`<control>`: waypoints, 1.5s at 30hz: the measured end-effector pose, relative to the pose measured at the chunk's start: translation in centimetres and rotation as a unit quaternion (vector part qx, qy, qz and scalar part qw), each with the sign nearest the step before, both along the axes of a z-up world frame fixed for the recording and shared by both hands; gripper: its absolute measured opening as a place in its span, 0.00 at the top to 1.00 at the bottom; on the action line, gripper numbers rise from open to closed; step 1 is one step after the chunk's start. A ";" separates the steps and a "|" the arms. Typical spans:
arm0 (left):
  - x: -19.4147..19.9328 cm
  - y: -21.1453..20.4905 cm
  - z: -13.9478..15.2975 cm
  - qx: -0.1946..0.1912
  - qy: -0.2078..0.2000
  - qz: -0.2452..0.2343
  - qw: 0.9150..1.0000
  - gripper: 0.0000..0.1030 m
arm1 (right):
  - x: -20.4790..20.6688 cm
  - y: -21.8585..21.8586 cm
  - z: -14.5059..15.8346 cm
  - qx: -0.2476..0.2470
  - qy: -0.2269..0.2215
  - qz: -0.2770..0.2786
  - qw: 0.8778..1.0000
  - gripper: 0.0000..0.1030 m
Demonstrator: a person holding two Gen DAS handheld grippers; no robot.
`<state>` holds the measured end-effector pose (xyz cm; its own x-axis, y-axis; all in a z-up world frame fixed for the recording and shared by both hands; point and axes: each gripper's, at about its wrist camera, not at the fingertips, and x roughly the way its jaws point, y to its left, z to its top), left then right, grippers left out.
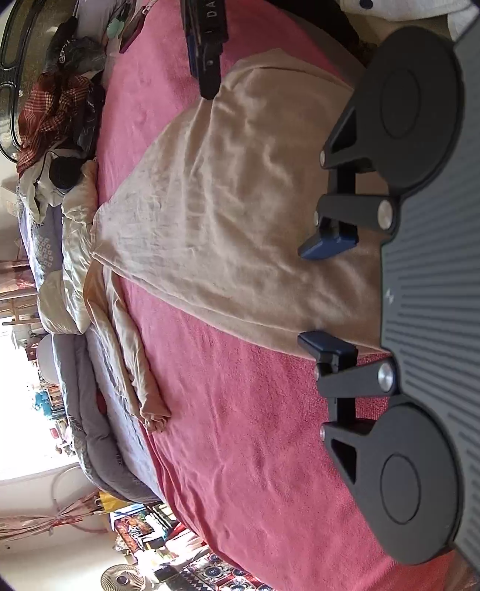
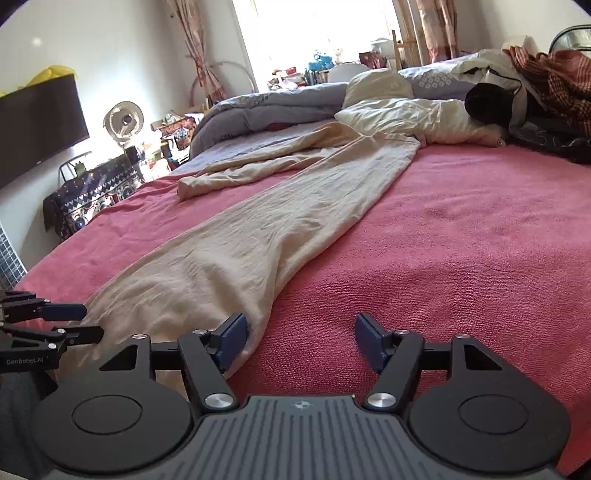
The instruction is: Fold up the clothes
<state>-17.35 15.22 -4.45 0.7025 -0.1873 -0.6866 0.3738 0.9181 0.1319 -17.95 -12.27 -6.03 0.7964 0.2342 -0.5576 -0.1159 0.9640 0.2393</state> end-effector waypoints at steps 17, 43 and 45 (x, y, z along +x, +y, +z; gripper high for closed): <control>0.9 0.5 0.8 -0.049 0.025 0.052 0.997 0.98 | -0.3 1.3 -0.2 -0.022 -0.012 0.017 1.000 0.21; 0.3 1.4 1.6 -0.048 0.003 0.090 0.995 1.00 | -0.1 1.3 -0.5 -0.022 -0.017 0.023 0.999 0.16; 0.4 1.3 1.4 -0.047 0.003 0.095 0.994 1.00 | -0.2 1.4 -0.5 -0.024 -0.017 0.023 0.999 0.16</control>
